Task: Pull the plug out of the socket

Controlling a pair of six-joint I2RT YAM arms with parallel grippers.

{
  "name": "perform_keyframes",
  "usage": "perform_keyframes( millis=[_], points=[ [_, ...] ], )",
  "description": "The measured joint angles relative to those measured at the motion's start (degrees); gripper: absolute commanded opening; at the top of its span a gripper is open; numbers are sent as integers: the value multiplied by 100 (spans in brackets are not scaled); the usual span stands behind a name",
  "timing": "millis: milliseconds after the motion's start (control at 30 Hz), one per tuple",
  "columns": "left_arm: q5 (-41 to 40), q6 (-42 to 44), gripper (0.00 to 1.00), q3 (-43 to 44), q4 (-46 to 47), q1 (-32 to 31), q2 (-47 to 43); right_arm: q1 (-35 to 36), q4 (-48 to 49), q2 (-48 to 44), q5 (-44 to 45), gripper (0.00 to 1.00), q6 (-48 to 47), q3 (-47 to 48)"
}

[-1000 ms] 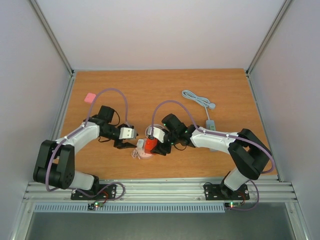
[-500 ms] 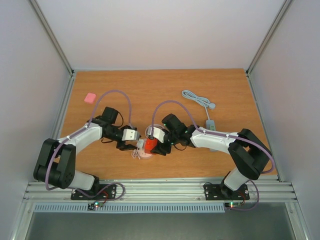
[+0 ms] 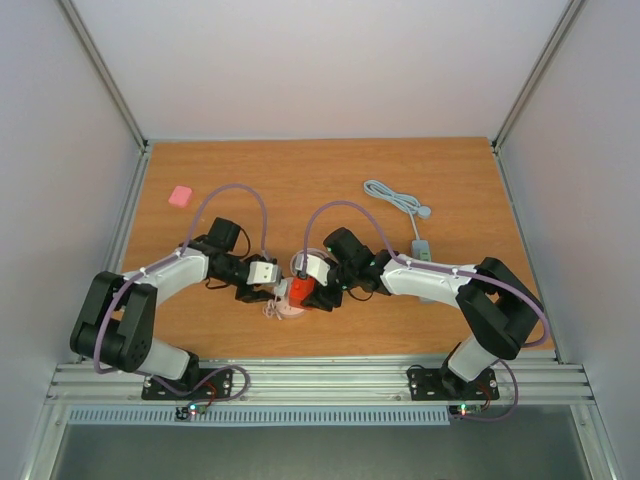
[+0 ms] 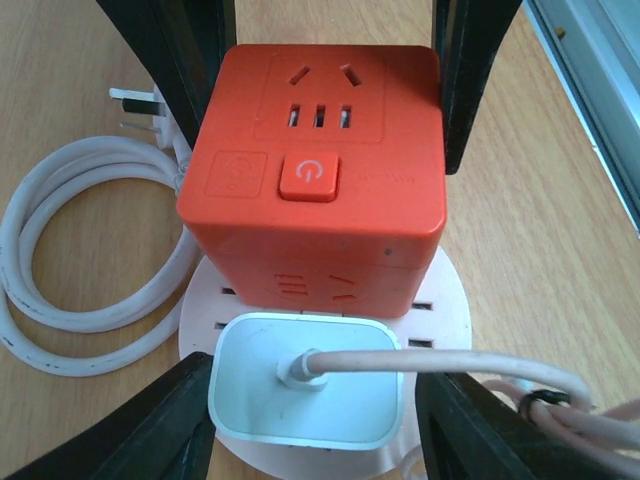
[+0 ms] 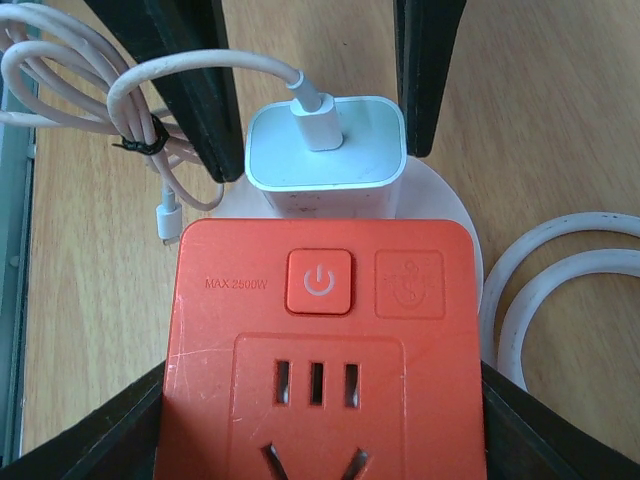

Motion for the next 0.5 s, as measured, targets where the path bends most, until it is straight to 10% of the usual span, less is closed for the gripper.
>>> perform_keyframes(
  millis=[500],
  points=[
    [46, -85, 38, -55, 195, 2, 74, -2, -9, -2, -66, 28, -17, 9]
  ],
)
